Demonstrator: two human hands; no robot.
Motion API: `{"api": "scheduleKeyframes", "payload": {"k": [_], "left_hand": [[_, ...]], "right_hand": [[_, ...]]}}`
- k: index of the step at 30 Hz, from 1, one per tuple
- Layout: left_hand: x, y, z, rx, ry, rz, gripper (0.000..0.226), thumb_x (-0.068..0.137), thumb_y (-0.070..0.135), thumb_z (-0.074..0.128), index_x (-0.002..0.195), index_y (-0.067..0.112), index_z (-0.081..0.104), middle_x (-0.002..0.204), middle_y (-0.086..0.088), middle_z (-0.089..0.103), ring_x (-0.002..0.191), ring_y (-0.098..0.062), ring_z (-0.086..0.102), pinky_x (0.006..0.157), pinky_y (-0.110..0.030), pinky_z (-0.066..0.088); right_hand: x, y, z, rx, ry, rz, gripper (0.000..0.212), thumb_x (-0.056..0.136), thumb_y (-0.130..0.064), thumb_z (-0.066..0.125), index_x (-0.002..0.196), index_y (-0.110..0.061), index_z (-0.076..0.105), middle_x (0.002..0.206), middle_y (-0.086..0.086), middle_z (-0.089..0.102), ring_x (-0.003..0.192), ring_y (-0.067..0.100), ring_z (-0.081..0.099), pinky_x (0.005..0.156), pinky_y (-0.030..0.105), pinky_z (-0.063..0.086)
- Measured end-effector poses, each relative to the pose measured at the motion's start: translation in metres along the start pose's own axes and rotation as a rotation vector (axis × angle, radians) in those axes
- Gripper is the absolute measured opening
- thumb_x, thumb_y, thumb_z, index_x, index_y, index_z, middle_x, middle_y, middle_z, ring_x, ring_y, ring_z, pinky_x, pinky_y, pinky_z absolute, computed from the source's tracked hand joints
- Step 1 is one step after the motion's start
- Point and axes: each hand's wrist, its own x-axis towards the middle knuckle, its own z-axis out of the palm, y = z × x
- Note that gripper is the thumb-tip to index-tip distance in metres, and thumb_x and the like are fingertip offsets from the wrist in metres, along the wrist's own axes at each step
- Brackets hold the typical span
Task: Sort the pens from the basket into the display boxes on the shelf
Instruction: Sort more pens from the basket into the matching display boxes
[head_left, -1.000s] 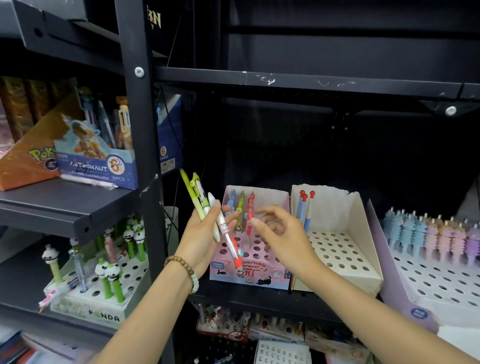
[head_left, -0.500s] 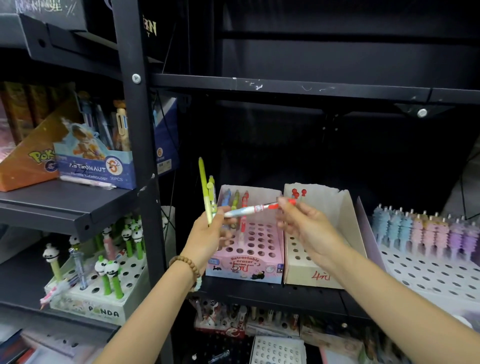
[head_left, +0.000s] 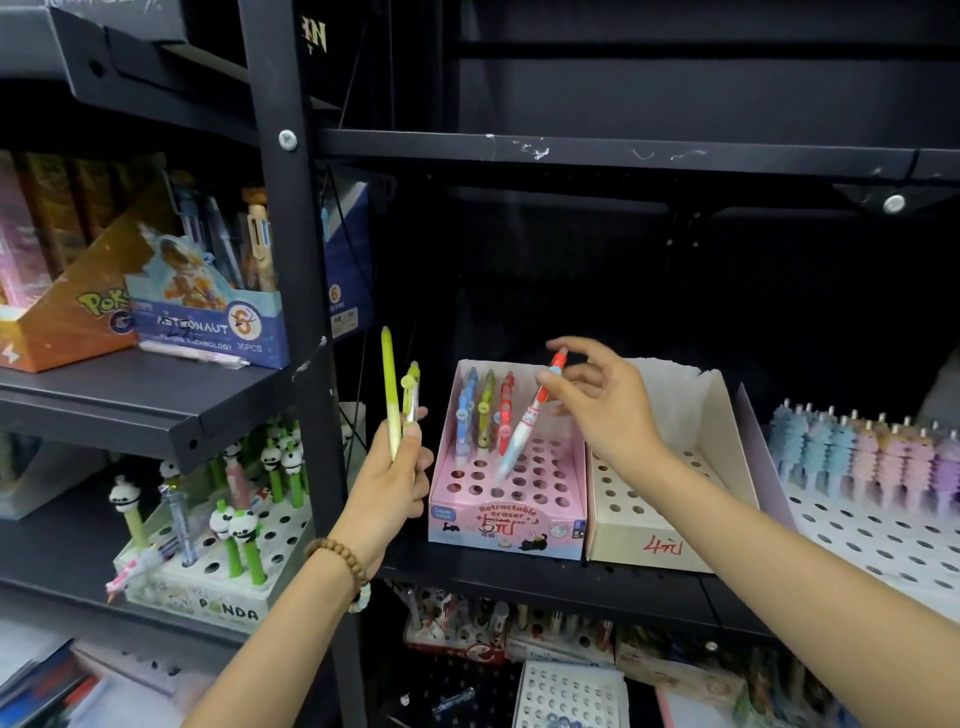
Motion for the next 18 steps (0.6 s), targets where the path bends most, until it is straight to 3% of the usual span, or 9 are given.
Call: {"api": "scheduleKeyframes", "payload": {"k": [3,8,13,16,18], "left_hand": [[0.001,-0.001,0.000,-0.017,0.009,-0.011,0.023,0.100,0.037,0.034,0.118,0.037,0.049,0.068,0.006,0.039,0.044,-0.001,0.028,0.040,-0.013,0.028],[0.003,-0.006,0.001,-0.017,0.030,-0.025,0.023,0.100,0.035,0.036,0.119,0.034,0.050,0.069,0.005,0.039,0.044,-0.001,0.030,0.040,-0.012,0.030],[0.004,-0.008,0.003,-0.002,0.042,-0.029,0.026,0.100,0.035,0.035,0.123,0.031,0.049,0.069,0.004,0.039,0.043,-0.001,0.031,0.040,-0.012,0.030],[0.003,-0.006,0.004,0.005,0.043,-0.022,0.025,0.100,0.034,0.035,0.121,0.031,0.050,0.069,0.005,0.039,0.043,-0.001,0.031,0.040,-0.012,0.030],[0.003,-0.005,0.004,-0.003,0.046,-0.018,0.023,0.100,0.034,0.036,0.118,0.030,0.051,0.067,0.006,0.040,0.043,-0.001,0.031,0.040,-0.012,0.030]], "right_hand": [[-0.004,0.004,0.005,-0.103,-0.055,-0.015,0.031,0.084,-0.017,0.069,0.111,-0.029,0.060,0.079,-0.001,0.066,0.073,0.011,0.067,0.069,0.028,0.059],[-0.010,0.009,0.015,-0.072,-0.081,-0.035,0.035,0.084,-0.020,0.070,0.102,-0.047,0.055,0.086,-0.001,0.067,0.080,0.013,0.066,0.073,0.033,0.059],[-0.010,0.015,0.020,-0.145,-0.133,-0.052,0.033,0.083,-0.019,0.071,0.107,-0.039,0.060,0.089,-0.005,0.067,0.080,0.006,0.063,0.074,0.019,0.054],[-0.021,0.025,0.024,-0.426,-0.181,-0.131,0.040,0.083,-0.029,0.070,0.120,-0.035,0.060,0.091,-0.019,0.055,0.079,-0.003,0.054,0.068,0.008,0.043],[-0.026,0.030,0.023,-0.589,-0.169,-0.212,0.047,0.084,-0.037,0.065,0.130,-0.038,0.052,0.093,-0.018,0.042,0.079,-0.007,0.045,0.061,0.008,0.038]]}}
